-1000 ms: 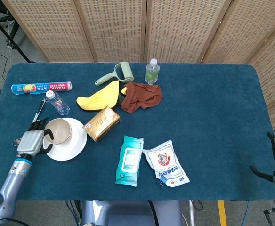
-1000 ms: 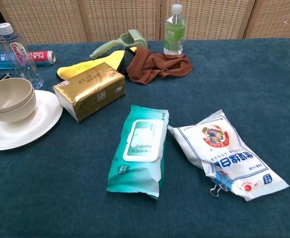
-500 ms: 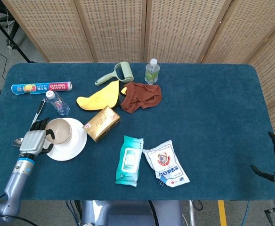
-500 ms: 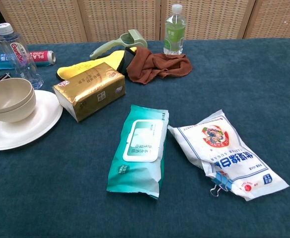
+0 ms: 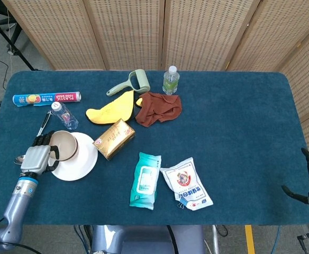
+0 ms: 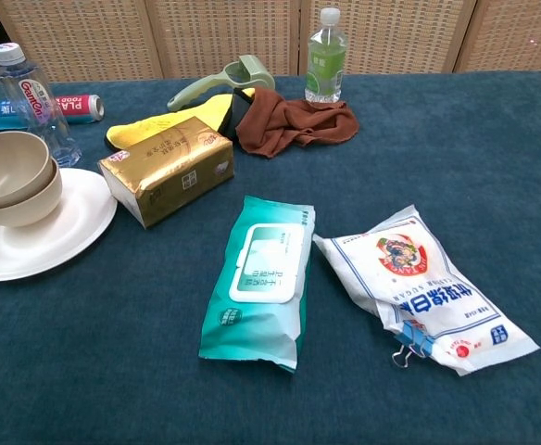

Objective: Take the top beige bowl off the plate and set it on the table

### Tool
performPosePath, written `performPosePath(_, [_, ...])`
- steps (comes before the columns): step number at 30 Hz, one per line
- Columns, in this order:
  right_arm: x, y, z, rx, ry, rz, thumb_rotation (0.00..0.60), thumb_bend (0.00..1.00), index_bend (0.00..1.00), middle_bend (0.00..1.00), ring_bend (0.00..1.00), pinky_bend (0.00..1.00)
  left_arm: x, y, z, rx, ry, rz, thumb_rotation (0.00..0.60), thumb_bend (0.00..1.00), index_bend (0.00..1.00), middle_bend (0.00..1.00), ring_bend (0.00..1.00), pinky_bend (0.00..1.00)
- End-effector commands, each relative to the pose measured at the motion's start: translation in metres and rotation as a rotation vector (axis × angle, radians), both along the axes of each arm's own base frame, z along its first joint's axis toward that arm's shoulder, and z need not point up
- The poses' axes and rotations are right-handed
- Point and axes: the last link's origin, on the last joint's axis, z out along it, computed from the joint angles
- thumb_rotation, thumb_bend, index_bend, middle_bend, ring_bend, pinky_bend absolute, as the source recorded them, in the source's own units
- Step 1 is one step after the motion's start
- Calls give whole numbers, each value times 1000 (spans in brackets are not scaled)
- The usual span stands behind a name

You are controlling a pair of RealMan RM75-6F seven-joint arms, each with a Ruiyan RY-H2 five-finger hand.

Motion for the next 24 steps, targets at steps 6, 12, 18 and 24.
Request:
performPosePath(6, [0, 0, 1, -5, -1, 0, 600, 0, 0, 0, 0, 0, 6, -1, 8, 24, -44, -18, 600, 453, 785, 0, 0, 0])
performPosePath(12, [0, 0, 1, -3, -1, -1, 600, 0, 0, 0, 0, 0, 21, -7, 23, 48, -99, -66, 600, 452, 790, 0, 0, 0])
performPosePath(18, [0, 0, 0, 0, -1, -1, 600, 0, 0, 0, 0, 0, 46, -25, 37, 38, -166, -164, 600, 450, 790, 0, 0, 0])
performPosePath(24, [0, 0, 0, 1, 0, -3, 600, 0, 0, 0, 0, 0, 65, -58, 26, -161, -208, -283, 600, 458, 790, 0, 0, 0])
